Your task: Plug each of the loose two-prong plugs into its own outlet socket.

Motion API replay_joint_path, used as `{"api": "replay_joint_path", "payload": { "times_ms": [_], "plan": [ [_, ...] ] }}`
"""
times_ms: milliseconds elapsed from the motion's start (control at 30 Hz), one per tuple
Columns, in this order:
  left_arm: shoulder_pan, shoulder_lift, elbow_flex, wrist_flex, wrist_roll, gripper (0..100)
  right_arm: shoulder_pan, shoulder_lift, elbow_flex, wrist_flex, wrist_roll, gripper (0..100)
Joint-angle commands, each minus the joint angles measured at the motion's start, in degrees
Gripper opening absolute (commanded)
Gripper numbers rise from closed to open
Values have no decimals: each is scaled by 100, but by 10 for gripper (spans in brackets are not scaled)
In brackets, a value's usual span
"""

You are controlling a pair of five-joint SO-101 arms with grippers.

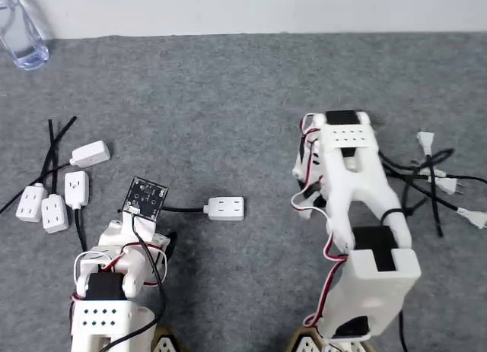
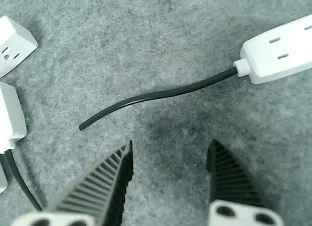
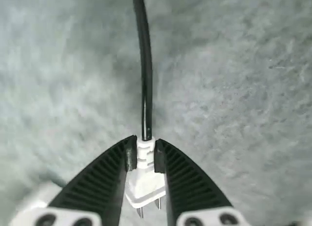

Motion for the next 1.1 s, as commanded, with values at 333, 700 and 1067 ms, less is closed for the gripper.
{"api": "replay_joint_path", "payload": {
  "times_ms": [333,700,1067],
  "plan": [
    [35,-70,-40,-79,-53,236,163,-163,-62,-347,633,140],
    [35,-70,-31,-79,-53,236,101,-312,-299,-321,1284,266],
    [35,-70,22,-105,-53,236,549,-1130,-1222,848,9793,266]
  ]
}}
